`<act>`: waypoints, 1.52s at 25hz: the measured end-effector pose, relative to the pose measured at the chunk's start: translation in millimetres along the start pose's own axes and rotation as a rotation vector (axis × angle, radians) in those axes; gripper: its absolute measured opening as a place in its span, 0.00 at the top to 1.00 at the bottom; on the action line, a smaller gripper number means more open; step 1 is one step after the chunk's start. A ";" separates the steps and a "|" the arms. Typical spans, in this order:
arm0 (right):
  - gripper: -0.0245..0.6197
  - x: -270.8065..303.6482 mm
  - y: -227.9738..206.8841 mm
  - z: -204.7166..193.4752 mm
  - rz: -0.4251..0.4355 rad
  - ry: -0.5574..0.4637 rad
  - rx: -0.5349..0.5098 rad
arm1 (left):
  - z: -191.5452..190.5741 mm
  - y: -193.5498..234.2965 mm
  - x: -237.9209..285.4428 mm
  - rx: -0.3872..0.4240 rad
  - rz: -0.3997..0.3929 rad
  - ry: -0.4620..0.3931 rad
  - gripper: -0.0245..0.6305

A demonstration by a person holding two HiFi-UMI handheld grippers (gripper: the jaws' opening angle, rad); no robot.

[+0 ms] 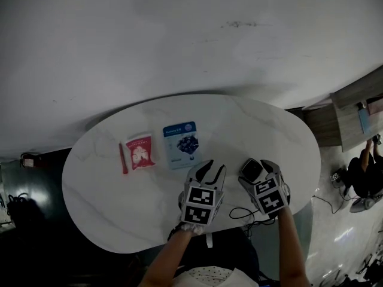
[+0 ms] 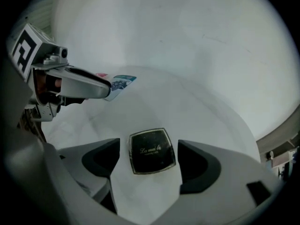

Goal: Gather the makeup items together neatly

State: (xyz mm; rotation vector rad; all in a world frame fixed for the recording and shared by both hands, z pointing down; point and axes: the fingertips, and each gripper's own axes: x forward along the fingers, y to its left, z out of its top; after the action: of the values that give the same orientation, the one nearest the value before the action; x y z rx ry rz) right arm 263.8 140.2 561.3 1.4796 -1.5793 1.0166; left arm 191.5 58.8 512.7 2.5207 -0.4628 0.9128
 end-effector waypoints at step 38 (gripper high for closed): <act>0.41 14.4 -1.6 -8.4 0.049 0.085 -0.125 | -10.1 11.4 -4.0 -0.034 0.024 0.008 0.69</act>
State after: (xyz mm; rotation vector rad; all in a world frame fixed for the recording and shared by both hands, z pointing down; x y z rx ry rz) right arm 264.3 141.8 577.9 1.3027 -1.5954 0.9763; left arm 178.2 54.6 520.2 2.4849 -0.5031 0.9158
